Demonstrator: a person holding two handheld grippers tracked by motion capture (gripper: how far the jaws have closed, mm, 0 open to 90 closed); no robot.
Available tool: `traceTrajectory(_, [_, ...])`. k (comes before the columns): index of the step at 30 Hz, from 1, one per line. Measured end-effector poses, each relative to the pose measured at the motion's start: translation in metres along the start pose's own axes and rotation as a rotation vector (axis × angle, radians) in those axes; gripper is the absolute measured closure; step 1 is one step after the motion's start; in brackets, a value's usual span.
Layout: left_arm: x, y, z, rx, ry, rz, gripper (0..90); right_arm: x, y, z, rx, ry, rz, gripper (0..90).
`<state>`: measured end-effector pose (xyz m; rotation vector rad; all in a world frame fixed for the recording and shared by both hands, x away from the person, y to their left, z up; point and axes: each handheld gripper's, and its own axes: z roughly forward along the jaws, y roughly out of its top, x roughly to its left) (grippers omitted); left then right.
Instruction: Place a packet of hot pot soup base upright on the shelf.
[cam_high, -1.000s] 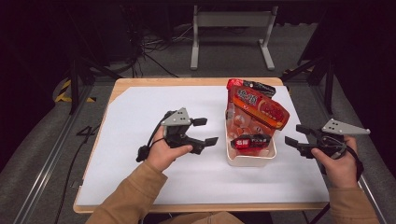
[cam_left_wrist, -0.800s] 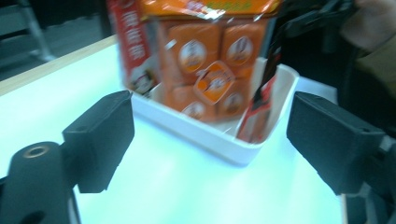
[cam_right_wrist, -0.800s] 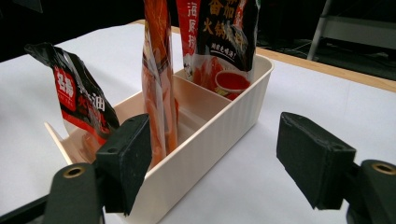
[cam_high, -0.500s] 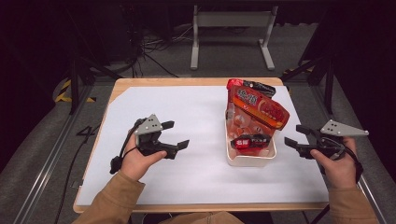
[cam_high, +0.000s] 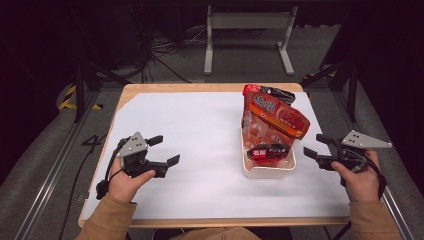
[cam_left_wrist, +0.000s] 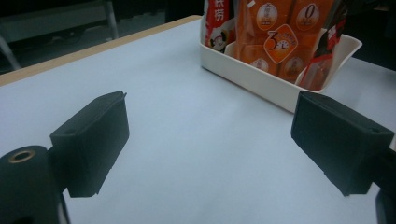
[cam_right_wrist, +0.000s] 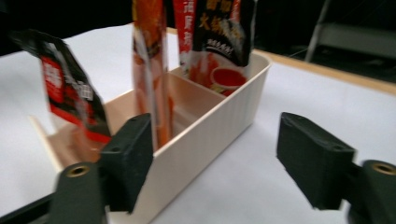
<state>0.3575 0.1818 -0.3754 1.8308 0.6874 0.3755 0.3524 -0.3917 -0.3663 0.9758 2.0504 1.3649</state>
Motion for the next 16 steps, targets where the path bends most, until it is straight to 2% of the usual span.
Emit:
traceTrajectory(3, [0.006, -0.010, -0.004, -0.002, 0.025, -0.003, 12.7, -0.001, -0.003, 0.002, 0.022, -0.029, -0.035, 28.0])
traceTrajectory(8, [0.010, -0.024, 0.000, 0.030, 0.029, -0.005, 12.7, -0.003, -0.008, 0.004, 0.028, -0.028, -0.017, 28.4])
traceTrajectory(9, [0.010, -0.025, 0.001, 0.031, 0.026, -0.019, 12.7, -0.003, -0.009, 0.004, 0.029, -0.029, -0.012, 28.3])
traceTrajectory(16, [0.011, -0.025, -0.001, 0.030, 0.038, -0.033, 14.7, -0.003, -0.008, 0.003, 0.006, -0.025, -0.004, 27.3])
